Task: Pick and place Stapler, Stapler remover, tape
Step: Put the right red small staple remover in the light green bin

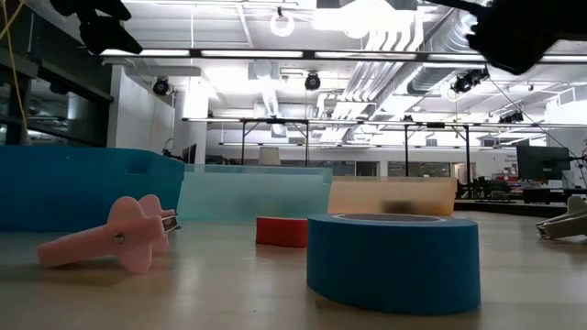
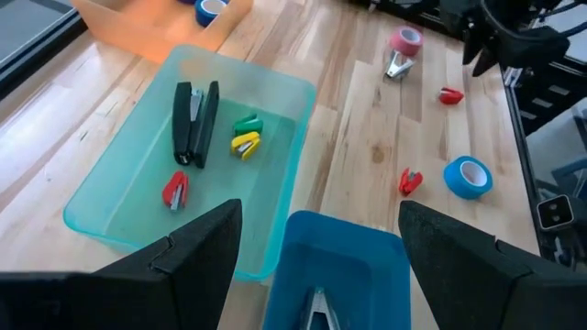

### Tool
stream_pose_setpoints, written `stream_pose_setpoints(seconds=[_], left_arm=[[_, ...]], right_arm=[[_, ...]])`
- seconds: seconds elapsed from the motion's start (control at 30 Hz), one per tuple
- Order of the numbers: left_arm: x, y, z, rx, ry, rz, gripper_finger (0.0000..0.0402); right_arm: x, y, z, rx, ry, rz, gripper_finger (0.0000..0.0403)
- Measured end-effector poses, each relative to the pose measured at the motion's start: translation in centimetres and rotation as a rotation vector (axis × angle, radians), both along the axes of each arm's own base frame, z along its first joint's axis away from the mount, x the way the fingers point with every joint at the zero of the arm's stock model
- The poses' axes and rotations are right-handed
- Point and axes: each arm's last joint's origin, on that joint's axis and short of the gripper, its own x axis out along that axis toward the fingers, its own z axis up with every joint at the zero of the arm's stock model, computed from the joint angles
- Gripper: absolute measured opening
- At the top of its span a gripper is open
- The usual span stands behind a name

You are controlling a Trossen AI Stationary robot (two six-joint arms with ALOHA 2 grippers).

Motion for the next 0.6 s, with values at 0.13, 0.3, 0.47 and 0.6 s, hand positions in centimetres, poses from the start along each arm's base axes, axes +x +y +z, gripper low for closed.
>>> stream_pose_setpoints(seconds=[0.13, 0.3, 0.47, 0.6], left_arm=[[0.0, 0.0, 0.0, 0.000, 0.001, 0.000, 0.0288], [0.0, 0.0, 0.0, 0.001, 0.001, 0.000, 0.0288], [0.0, 0.0, 0.0, 0.004, 0.006, -0.003, 0.0288], [0.0, 0.0, 0.0, 0.004, 0.006, -0.003, 0.0288]], right_arm=[[-1.3, 1.5, -0.7, 0.002, 0.008, -0.036, 0.0134], [-2.9, 2.9, -1.9, -0.025, 0.021, -0.045, 0.0152], [-3.3, 3.0, -3.4, -0.045, -0.032, -0.063, 0.0204], [-3.5, 2.8, -5.0, -0.022, -0.068, -0.071, 0.0248]])
